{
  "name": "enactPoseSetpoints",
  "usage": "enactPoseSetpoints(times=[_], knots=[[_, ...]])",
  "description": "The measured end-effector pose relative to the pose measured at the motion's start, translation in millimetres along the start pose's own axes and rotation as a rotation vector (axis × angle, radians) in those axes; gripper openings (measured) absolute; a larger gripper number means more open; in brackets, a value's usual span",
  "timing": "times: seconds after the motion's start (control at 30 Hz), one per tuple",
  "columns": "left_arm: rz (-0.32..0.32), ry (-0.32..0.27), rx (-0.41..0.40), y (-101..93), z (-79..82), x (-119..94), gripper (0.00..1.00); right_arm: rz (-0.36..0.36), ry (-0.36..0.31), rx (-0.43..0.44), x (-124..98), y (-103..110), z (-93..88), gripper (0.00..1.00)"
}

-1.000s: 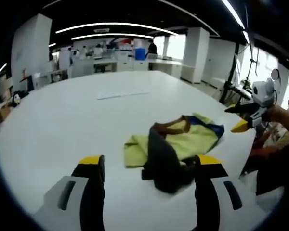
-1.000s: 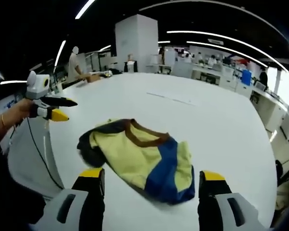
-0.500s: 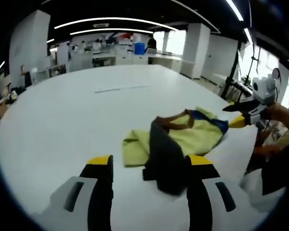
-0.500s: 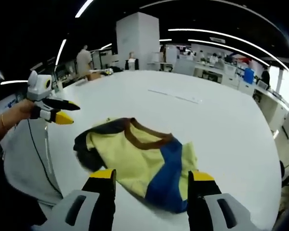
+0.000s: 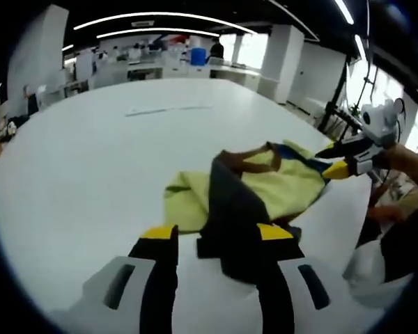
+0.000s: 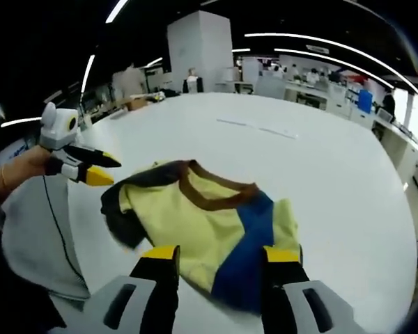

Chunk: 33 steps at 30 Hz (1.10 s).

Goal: Fold the garment on the visible template until the final outline fits inside the template.

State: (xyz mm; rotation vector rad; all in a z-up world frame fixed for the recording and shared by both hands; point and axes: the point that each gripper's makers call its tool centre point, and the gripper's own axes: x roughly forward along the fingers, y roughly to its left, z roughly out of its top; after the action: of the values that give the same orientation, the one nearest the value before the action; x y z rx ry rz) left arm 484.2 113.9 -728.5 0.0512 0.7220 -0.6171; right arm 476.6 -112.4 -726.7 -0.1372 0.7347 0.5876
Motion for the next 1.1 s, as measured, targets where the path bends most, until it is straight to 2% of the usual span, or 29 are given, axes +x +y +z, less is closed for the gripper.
enactPoseSetpoints(times=[0.17,0.43,0.7,0.93,1.1], knots=[[-0.013,0.021,-0.018,0.2,-6.6,7,0.30,-0.010,0.018,0.014,6,-4,-3.5,0.35],[-0.029,0.050,-0.021,-1.8,-13.2,20,0.23,-0.033,0.045,0.013,13,-11,-8.9,0.28],[-0.047,0.055,-0.037,-4.7,-15.9,25,0.13,-0.074,0.061,0.017,13,-19,-11.6,0.16],[-0.064,0.067,-0.054,-8.5,-19.9,29,0.04,-0.085,0.064,0.012,14,-22,-12.6,0.10],[-0.045,0.062,-0.056,-6.1,-20.2,28,0.00,-0.103,0.059,0.020,10,-25,-12.5,0.02]])
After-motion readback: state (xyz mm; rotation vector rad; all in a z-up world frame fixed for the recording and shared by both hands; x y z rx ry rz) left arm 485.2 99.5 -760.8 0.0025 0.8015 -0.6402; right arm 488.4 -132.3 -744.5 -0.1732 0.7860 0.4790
